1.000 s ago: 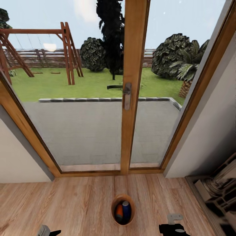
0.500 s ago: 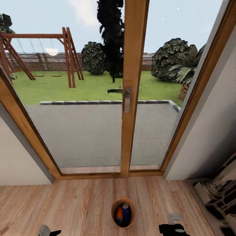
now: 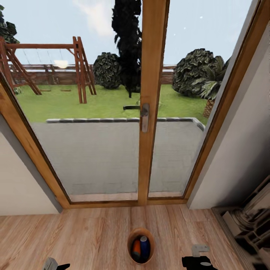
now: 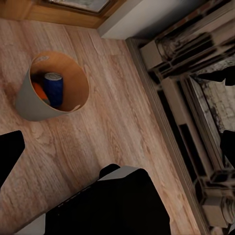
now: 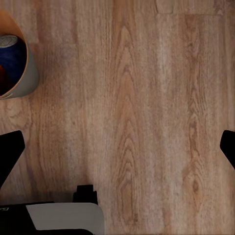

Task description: Put the three can of soda from the living room inside the tash can in the kitchen.

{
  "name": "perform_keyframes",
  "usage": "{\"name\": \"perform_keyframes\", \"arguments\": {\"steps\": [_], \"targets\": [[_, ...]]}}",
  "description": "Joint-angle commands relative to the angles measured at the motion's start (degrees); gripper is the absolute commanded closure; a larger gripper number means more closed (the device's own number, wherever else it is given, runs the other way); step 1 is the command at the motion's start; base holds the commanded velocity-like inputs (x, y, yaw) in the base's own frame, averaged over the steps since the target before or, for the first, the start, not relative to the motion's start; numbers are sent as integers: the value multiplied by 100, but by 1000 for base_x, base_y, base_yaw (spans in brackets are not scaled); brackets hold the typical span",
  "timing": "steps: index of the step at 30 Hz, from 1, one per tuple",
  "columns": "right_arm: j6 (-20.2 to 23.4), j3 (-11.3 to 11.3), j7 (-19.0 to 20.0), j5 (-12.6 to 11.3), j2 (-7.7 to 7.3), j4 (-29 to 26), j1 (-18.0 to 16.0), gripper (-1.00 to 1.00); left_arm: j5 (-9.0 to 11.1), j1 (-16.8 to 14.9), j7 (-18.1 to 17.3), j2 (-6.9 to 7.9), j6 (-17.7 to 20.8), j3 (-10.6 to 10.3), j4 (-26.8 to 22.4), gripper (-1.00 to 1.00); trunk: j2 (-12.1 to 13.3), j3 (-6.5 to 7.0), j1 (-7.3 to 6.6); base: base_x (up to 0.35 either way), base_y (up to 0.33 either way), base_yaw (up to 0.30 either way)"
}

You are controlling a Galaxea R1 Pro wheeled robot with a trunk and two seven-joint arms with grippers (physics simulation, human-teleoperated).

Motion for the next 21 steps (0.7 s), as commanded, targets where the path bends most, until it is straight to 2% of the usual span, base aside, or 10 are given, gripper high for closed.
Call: {"name": "perform_keyframes", "arguments": {"steps": [1,21], "targets": [[0,0,0,0,0,0,0,-100,-1,-2,0,0,0,-1,0,-100,1,10,0,0,0,0],[0,0,0,0,0,0,0,-100,-3,-1,5,-4,0,-1,0,-100,1,199,0,0,0,0]]}}
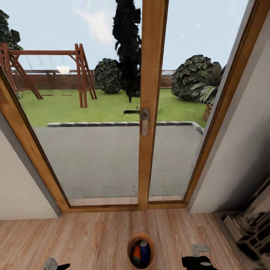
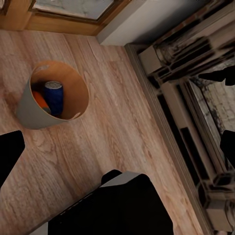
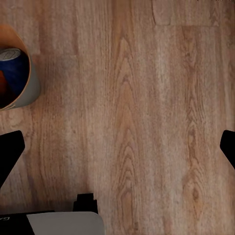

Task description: Put the three can of soda from the living room inside the tash can in the kitchen.

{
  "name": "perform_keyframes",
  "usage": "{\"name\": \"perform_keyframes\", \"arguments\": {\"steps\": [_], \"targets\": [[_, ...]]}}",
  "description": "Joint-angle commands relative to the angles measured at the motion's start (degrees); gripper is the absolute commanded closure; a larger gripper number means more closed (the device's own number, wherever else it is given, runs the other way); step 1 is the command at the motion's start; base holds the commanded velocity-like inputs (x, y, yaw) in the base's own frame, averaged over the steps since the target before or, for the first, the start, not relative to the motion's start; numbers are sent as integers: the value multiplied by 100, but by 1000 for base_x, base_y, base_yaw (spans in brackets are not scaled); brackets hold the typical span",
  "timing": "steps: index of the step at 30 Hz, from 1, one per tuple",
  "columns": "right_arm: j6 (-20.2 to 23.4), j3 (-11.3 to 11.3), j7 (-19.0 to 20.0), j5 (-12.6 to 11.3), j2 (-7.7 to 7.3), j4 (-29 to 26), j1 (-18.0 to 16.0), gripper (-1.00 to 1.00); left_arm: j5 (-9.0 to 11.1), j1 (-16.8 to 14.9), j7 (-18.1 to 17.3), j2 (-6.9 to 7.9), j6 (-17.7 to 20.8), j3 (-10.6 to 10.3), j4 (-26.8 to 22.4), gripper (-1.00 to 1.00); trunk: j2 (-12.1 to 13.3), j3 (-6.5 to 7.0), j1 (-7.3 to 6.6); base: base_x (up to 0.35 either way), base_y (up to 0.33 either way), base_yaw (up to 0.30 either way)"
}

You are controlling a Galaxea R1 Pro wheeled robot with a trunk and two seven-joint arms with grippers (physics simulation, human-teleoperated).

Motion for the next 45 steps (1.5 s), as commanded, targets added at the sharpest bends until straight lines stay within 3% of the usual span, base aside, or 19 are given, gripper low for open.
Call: {"name": "perform_keyframes", "arguments": {"steps": [1,45], "targets": [[0,0,0,0,0,0,0,-100,0,-1,2,-2,0,-1,0,-100,1,10,0,0,0,0],[0,8,0,0,0,1,0,-100,0,-1,30,-13,9,-1,18,-100,1,426,0,0,0,0]]}}
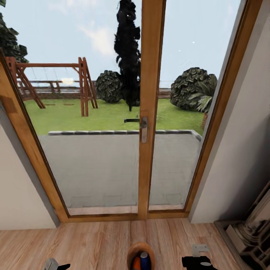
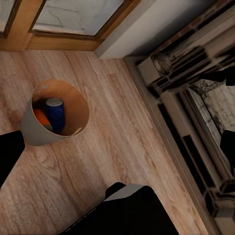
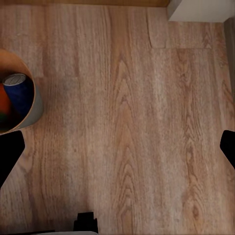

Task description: Put the three can of soda from the living room inside the tash can in the kitchen.

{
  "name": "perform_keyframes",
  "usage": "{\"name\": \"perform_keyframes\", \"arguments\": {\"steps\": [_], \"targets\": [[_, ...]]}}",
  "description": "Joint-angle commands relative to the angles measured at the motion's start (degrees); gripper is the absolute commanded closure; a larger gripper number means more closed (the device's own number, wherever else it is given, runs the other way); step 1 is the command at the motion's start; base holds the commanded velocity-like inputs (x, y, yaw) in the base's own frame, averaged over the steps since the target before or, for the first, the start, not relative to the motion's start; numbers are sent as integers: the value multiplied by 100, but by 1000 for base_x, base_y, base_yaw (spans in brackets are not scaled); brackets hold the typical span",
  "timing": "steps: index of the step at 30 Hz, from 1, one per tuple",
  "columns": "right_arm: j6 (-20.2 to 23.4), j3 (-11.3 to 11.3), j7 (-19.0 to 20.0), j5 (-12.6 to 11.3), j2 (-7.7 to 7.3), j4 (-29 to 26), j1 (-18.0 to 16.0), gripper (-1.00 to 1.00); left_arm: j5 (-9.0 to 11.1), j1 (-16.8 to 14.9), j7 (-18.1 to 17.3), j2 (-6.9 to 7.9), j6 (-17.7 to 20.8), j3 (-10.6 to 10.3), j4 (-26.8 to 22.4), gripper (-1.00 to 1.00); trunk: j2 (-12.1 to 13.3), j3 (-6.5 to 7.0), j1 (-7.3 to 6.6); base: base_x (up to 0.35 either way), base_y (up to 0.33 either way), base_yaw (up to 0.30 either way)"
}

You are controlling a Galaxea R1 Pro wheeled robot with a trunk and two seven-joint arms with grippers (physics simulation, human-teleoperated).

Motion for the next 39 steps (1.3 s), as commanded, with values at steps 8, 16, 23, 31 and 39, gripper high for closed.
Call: {"name": "perform_keyframes", "arguments": {"steps": [8,16,23,31,39], "targets": [[0,0,0,0,0,0,0,-100,0,0,0,0,0,-1,0,-100,1,76,0,0,0,0],[185,5,13,6,48,178,0,-100,0,1,-9,2,13,-1,45,-100,1,122,0,0,0,0],[1242,0,22,0,53,256,340,-100,-5,5,-3,17,17,-97,380,-100,1,124,0,0,0,0],[1405,0,8,3,38,263,1070,-100,-85,438,2536,-4,23,-176,435,-100,1,124,0,0,0,0],[1238,5,6,17,20,259,1504,-100,-122,844,3478,-9,26,-211,439,-100,1,124,0,0,0,0]]}}
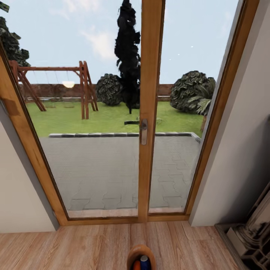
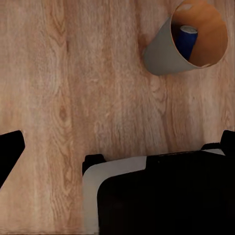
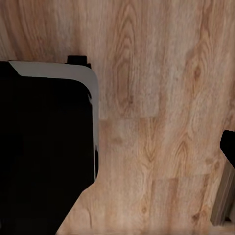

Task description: Put the three can of soda from the living room inside the tash can in the kitchen.

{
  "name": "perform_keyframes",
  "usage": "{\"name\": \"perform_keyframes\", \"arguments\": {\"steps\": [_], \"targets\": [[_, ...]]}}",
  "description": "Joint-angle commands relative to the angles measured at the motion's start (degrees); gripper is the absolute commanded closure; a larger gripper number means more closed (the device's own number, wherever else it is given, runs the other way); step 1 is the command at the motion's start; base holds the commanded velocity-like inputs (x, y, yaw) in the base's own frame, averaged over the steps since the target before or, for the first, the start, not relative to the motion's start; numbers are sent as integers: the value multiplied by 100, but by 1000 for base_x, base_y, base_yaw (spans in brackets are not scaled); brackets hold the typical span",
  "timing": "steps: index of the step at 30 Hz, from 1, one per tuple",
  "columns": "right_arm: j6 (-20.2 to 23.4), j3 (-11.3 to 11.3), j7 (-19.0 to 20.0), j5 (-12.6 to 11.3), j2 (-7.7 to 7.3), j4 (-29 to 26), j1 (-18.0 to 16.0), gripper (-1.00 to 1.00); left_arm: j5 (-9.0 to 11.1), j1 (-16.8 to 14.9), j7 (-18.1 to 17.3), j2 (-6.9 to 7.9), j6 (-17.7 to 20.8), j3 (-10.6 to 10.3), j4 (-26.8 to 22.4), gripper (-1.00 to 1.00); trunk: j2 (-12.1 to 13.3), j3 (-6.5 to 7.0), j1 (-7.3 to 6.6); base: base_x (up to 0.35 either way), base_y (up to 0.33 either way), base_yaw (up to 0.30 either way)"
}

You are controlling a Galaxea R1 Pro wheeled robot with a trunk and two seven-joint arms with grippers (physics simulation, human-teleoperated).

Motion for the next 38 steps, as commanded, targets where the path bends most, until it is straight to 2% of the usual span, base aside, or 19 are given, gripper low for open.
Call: {"name": "perform_keyframes", "arguments": {"steps": [1,4,6,9,14,19,28,38], "targets": [[-22,1,-1,2,-2,1,27,-100,-4,20,69,0,0,-7,0,-100,0,0,0,0,0,0],[-71,3,-4,6,-7,-1,119,-100,-17,76,511,-2,0,-41,2,-100,0,0,0,0,0,0],[-100,4,-5,8,-9,2,229,-100,-23,131,1086,-38,5,-62,6,-100,0,0,0,0,0,0],[-128,4,0,9,-10,0,291,-100,-25,159,1524,-93,7,-71,8,-100,0,0,0,0,0,0],[-285,6,2,9,-4,-2,325,-100,-25,174,1899,-151,9,-75,6,-100,0,0,0,0,0,0],[-457,6,7,-2,15,-3,332,-100,-20,176,1981,-200,2,-81,1,-100,0,0,0,0,0,0],[-514,4,12,-4,21,-4,342,-100,-17,175,1999,-472,4,-82,0,-100,0,0,0,0,0,0],[-518,4,12,-8,33,-5,342,-100,-16,176,2000,-508,9,-80,0,-100,0,0,0,0,0,0]]}}
